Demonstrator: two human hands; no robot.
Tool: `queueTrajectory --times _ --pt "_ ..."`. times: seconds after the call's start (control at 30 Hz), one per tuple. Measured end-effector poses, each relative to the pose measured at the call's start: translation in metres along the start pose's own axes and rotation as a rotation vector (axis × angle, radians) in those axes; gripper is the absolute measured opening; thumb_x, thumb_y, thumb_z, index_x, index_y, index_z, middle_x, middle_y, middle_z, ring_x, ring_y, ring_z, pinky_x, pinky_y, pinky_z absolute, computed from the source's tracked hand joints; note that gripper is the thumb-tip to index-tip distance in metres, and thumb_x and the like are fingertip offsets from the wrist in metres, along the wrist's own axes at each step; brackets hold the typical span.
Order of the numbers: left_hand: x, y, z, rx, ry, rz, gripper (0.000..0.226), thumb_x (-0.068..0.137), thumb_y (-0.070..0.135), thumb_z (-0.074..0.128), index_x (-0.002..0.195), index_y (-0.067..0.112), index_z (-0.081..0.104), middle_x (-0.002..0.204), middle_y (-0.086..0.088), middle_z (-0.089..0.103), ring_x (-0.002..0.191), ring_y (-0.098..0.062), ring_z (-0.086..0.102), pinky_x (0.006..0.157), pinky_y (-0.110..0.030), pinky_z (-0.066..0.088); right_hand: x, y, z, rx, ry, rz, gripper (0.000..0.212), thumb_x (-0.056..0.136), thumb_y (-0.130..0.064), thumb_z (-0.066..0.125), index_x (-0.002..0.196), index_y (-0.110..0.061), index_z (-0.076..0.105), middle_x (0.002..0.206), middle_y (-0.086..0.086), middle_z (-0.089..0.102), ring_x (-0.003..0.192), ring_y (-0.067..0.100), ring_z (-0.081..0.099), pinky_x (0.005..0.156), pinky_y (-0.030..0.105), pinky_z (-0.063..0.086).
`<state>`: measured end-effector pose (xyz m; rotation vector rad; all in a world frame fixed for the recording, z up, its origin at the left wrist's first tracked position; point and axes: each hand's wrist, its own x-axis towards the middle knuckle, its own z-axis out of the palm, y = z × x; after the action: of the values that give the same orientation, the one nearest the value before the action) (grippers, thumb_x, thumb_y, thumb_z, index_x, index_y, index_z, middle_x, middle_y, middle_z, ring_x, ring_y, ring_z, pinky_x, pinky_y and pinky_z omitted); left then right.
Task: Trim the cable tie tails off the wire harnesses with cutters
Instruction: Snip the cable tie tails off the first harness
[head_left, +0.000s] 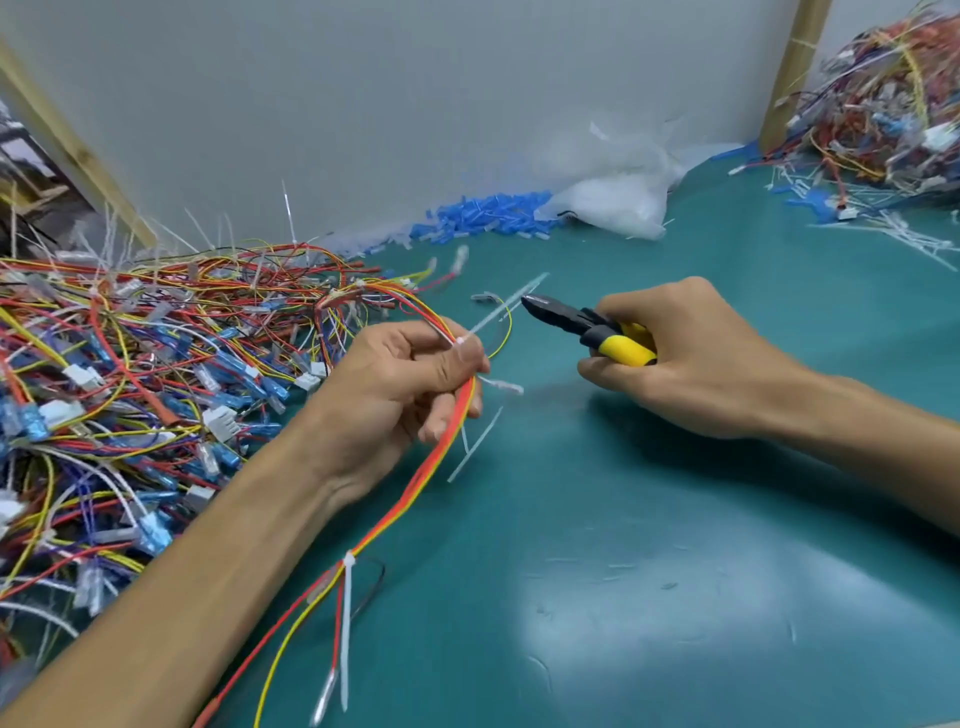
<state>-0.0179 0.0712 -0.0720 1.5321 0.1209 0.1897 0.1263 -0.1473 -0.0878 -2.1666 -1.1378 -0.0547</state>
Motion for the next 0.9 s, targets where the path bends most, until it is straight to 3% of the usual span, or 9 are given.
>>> queueTrajectory --times 0.17,0.33,0.53,0.67,0.77,0.9 --pt "-0.009 0.009 0.010 -0.034 -0.292 -0.131 0.012 0.090 0.014 0.074 0.080 0.009 0.071 0.063 -0.012 0.071 0.045 -0.007 0.064 0.047 -0.012 0.048 0.001 0.001 0.000 -0.023 0.008 -0.020 0.028 0.087 -0.034 0.072 0.072 -0.017 0.055 0.057 0.003 0.048 0.058 0.023 0.041 0.055 0.045 0.045" --pt "-0.017 0.027 0.031 -0.193 -0.432 -0.147 0.024 0.082 0.031 0.083 0.083 0.009 0.073 0.057 -0.012 0.067 0.050 -0.009 0.068 0.051 -0.012 0.049 0.000 -0.001 -0.001 0.004 -0.004 -0.034 0.024 0.083 -0.034 0.067 0.071 -0.023 0.050 0.060 0.003 0.047 0.060 0.026 0.043 0.056 0.048 0.045" --pt "-0.008 0.063 0.053 -0.143 -0.300 -0.036 0.014 0.087 0.023 0.077 0.078 0.013 0.077 0.066 -0.011 0.072 0.046 -0.004 0.065 0.043 -0.011 0.048 0.001 -0.004 -0.002 0.007 -0.041 -0.018 0.025 0.084 -0.037 0.062 0.075 -0.015 0.057 0.063 0.008 0.052 0.067 0.034 0.046 0.063 0.054 0.050" --pt "0.004 0.049 0.056 -0.181 -0.059 0.070 0.020 0.085 0.024 0.071 0.088 0.003 0.070 0.079 -0.017 0.076 0.065 -0.017 0.077 0.050 -0.016 0.055 0.002 -0.005 -0.005 -0.005 -0.039 0.014 0.030 0.087 -0.029 0.070 0.070 -0.012 0.052 0.060 0.007 0.048 0.066 0.035 0.043 0.061 0.054 0.049" --pt "0.008 0.020 0.054 -0.227 0.020 0.023 0.028 0.090 0.024 0.062 0.098 -0.003 0.066 0.086 -0.021 0.076 0.079 -0.030 0.079 0.057 -0.021 0.059 0.002 -0.004 -0.007 0.009 0.003 0.054 0.038 0.088 -0.027 0.072 0.065 -0.013 0.046 0.055 0.004 0.042 0.059 0.028 0.036 0.056 0.050 0.042" --pt "0.011 -0.010 0.045 -0.164 0.075 0.052 0.026 0.092 0.022 0.064 0.103 -0.001 0.069 0.087 -0.017 0.073 0.069 -0.033 0.076 0.056 -0.026 0.059 0.002 -0.004 -0.006 0.022 -0.008 0.075 0.035 0.089 -0.032 0.072 0.069 -0.014 0.051 0.057 0.002 0.048 0.060 0.023 0.042 0.059 0.047 0.042"
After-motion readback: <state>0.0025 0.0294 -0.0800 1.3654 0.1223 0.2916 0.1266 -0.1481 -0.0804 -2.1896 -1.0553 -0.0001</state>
